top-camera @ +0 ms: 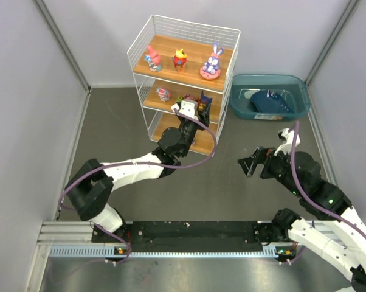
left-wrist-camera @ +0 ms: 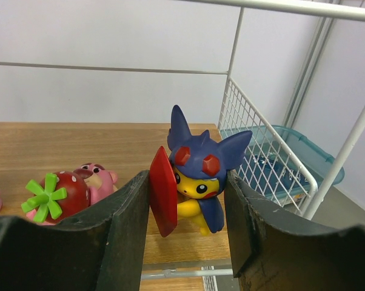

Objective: Place and organize the plastic toys onto the shelf

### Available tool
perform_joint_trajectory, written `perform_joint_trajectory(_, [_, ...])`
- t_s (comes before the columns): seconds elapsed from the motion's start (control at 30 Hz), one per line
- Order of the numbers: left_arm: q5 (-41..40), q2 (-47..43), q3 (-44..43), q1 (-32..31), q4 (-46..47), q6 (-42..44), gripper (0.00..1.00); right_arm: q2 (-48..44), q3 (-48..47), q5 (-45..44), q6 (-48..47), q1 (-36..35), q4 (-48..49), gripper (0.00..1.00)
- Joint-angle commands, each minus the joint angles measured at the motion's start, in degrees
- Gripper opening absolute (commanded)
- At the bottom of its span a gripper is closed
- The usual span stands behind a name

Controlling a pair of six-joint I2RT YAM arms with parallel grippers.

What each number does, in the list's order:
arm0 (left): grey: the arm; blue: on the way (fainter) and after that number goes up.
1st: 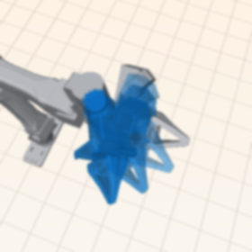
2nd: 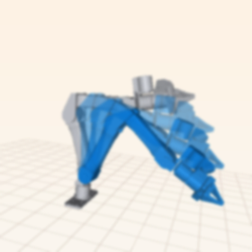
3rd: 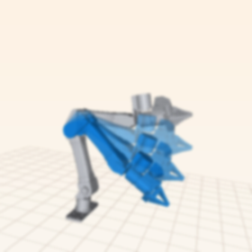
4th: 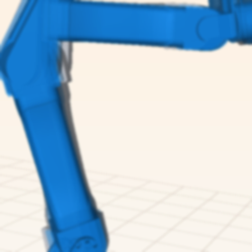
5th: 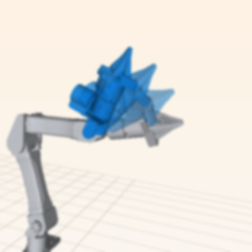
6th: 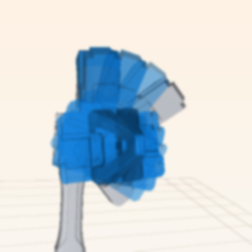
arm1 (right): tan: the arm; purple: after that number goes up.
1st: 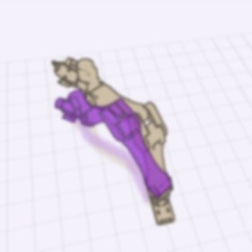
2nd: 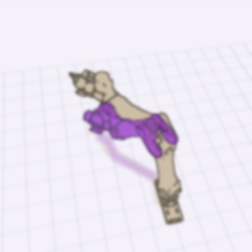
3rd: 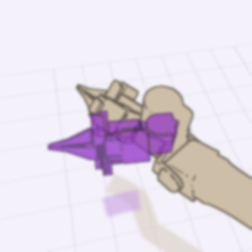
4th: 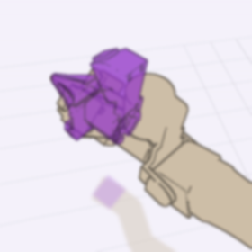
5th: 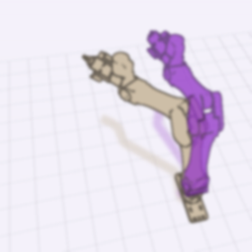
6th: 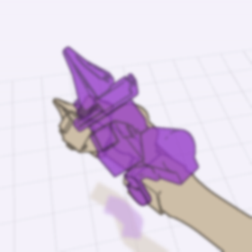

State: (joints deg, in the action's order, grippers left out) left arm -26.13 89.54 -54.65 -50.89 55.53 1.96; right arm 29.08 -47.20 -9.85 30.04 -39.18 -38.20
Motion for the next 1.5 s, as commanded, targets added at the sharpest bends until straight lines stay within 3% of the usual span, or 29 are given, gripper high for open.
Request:
perform_joint_trajectory(0.0, [-1.2,0.81,-2.12,-0.43,6.61,0.51,0.0,-0.25,0.35,-1.05,-1.04,0.6,1.81,0.99])
perform_joint_trajectory(1.13, [-2.87,4.06,0.69,-1.4,9.33,1.91,0.0,-1.22,1.23,-0.7,-1.13,0.68,1.46,0.99])
perform_joint_trajectory(1.47, [-2.7,5.12,0.78,-1.4,9.34,1.74,0.09,-1.31,1.32,-0.7,-1.21,0.68,1.37,0.99])
